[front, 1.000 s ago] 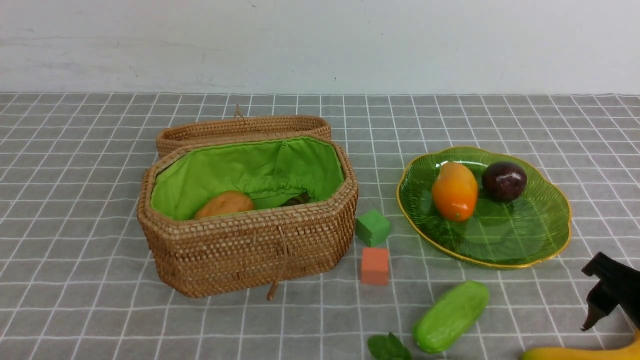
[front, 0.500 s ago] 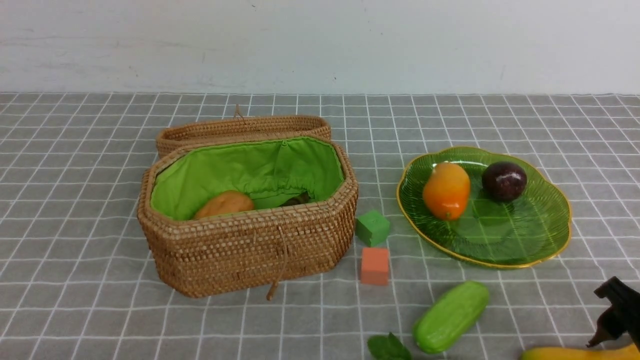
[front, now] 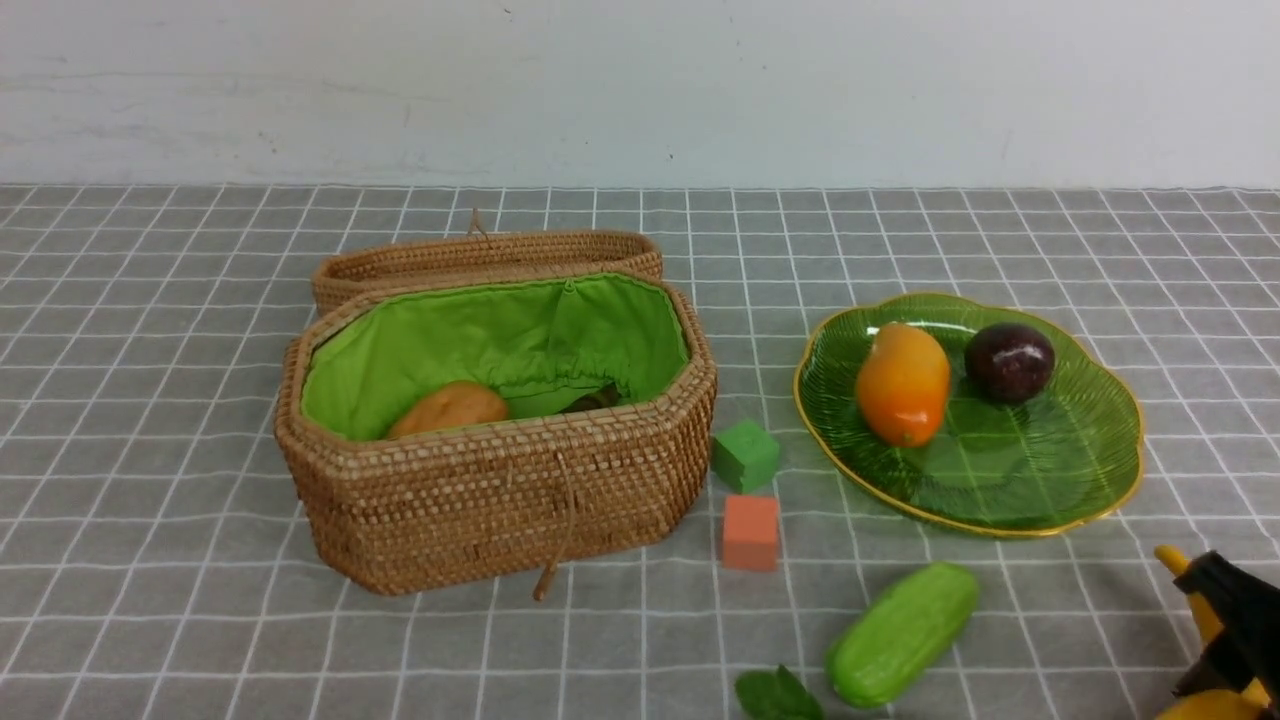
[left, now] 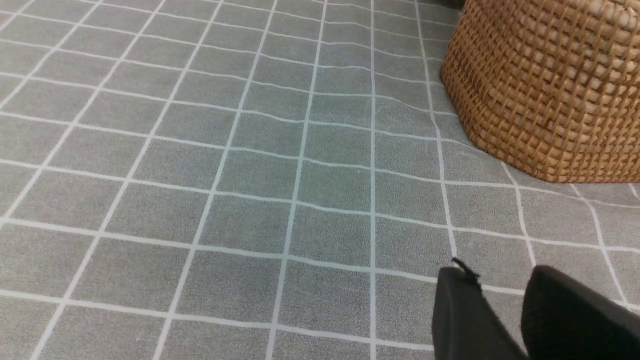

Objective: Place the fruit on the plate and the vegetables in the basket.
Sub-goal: Use the right arm to grab a banana and put it into the right plate, then take a chayote with your right arm and place it on the basket on the left, then take a daikon with your right arm and place it on the basket on the left.

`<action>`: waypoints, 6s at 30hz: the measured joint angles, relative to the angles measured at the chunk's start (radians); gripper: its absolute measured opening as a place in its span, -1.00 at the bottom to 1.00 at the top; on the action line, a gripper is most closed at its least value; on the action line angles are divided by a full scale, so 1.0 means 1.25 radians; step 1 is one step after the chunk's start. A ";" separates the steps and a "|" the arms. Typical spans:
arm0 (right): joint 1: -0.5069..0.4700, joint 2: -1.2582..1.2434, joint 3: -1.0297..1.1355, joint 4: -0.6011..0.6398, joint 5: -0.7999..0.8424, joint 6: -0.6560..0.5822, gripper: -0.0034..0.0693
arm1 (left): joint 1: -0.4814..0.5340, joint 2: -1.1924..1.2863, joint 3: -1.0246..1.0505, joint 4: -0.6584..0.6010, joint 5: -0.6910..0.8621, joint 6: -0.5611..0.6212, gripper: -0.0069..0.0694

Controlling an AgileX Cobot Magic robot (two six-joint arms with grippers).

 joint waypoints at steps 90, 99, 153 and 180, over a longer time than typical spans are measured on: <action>0.329 0.186 -0.302 0.254 0.037 -0.531 0.31 | 0.000 0.000 0.000 0.000 0.000 0.000 -0.26; 0.330 0.163 -0.600 0.529 0.132 -0.993 0.31 | 0.000 0.000 0.000 0.000 0.000 0.000 -0.23; 0.431 0.147 -0.324 0.043 0.359 -0.940 0.72 | 0.000 0.000 0.001 0.000 0.000 0.000 -0.20; 0.438 0.244 -0.639 0.330 0.314 -1.114 0.48 | 0.000 0.000 0.001 0.000 0.000 0.000 -0.20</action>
